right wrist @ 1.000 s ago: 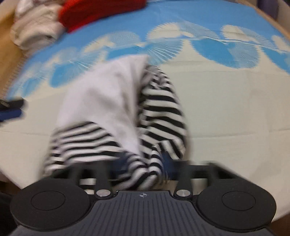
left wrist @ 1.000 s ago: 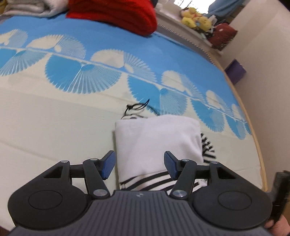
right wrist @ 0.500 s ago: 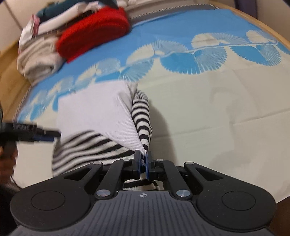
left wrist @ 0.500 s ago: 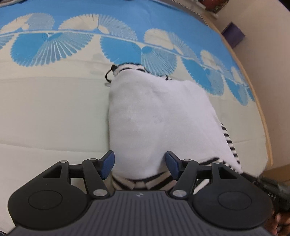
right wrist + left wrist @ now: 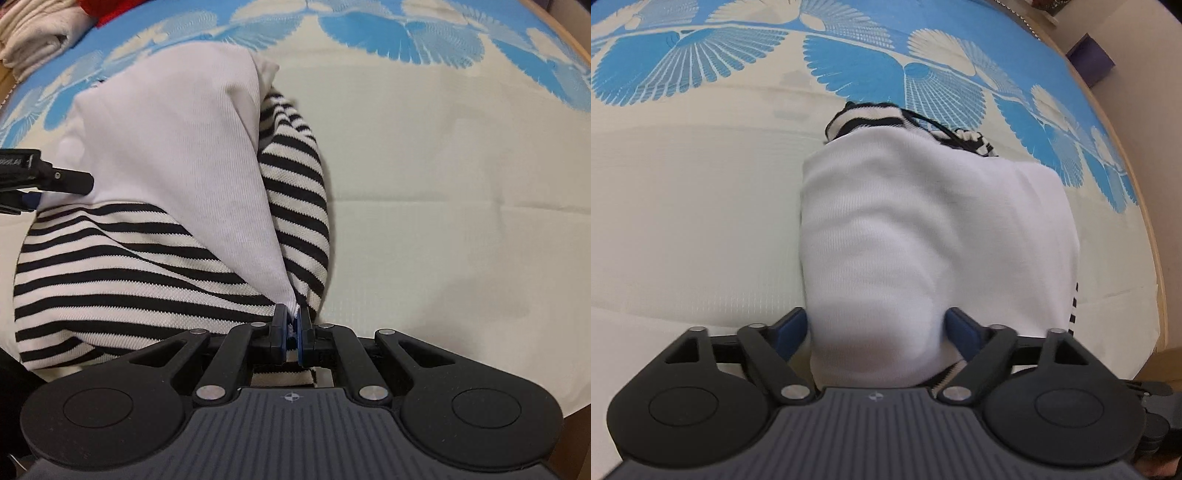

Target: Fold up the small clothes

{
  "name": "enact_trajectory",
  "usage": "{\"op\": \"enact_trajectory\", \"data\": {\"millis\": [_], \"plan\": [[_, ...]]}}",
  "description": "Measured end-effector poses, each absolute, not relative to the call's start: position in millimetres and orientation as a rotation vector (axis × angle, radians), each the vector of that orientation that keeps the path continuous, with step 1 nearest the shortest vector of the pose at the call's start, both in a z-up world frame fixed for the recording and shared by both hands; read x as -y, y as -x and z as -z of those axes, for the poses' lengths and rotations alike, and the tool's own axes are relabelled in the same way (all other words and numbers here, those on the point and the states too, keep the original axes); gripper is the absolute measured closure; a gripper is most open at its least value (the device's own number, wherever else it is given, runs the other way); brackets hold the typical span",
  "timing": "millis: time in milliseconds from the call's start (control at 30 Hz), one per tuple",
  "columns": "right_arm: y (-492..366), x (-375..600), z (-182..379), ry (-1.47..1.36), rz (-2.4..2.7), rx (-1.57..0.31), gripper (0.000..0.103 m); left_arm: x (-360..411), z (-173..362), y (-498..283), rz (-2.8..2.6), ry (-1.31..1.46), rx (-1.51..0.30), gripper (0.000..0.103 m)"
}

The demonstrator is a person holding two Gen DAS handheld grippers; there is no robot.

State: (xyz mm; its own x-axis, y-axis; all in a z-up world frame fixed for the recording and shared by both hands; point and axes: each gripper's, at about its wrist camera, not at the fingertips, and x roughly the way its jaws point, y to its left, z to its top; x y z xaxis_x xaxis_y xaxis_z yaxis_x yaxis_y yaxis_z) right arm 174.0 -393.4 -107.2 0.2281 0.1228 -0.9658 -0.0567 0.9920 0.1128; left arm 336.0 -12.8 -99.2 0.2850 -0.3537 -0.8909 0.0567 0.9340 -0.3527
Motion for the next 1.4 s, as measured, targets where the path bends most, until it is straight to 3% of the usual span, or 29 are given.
{"op": "enact_trajectory", "data": {"millis": [133,200,267,300,700,800,833,867,900,967,1000,1033,1100,1233,1300,1400], "plan": [[-177.3,397.9,81.7,-0.142,-0.145,-1.230,0.094,-11.8,94.2,-336.0,0.309,0.379,-1.257,0.014],[-174.9,403.3,60.1,-0.219,-0.171,-1.107,0.086,-32.9,86.1,-334.5,0.296,0.461,-1.217,0.014],[-175.1,409.4,44.2,-0.287,-0.180,-0.994,0.060,-51.7,82.7,-336.6,0.278,0.544,-1.179,0.014],[-179.2,412.2,40.6,-0.309,-0.181,-0.960,0.056,-57.9,83.9,-338.0,0.270,0.575,-1.171,0.014],[-262.0,394.1,99.3,-0.559,-0.085,-1.045,0.049,-53.9,118.2,-360.1,0.274,0.765,-1.218,0.015],[-268.8,385.5,104.2,-0.560,-0.109,-1.041,0.053,-51.7,125.0,-365.0,0.276,0.800,-1.220,0.015],[-270.7,384.0,104.6,-0.555,-0.126,-1.032,0.068,-51.1,126.2,-366.7,0.271,0.804,-1.221,0.014],[-271.8,382.8,103.8,-0.545,-0.134,-1.022,0.091,-50.4,127.6,-368.3,0.266,0.808,-1.224,0.014],[-272.6,383.1,102.2,-0.538,-0.132,-1.007,0.098,-49.7,128.7,-369.7,0.263,0.812,-1.225,0.014],[-272.1,391.2,94.9,-0.588,-0.121,-0.952,0.099,-48.1,129.6,-373.6,0.262,0.815,-1.221,0.016],[-270.5,397.0,88.9,-0.625,-0.112,-0.909,0.100,-47.3,128.8,-375.2,0.266,0.809,-1.214,0.026],[-268.2,402.0,83.6,-0.647,-0.097,-0.866,0.100,-47.5,125.2,-375.7,0.262,0.793,-1.190,0.051],[-263.7,407.2,72.2,-0.663,-0.069,-0.779,0.100,-49.7,107.7,-376.6,0.312,0.796,-1.077,0.070],[-261.0,403.5,59.4,-0.605,-0.044,-0.683,0.100,-32.3,62.6,-371.1,0.383,0.571,-0.858,0.065],[-265.7,398.9,62.6,-0.571,-0.044,-0.707,0.100,-29.0,62.3,-372.1,0.313,0.510,-0.874,0.058],[-275.2,390.4,76.3,-0.496,-0.006,-0.800,0.100,-33.5,55.2,-365.4,0.258,0.454,-0.876,0.058]]}}
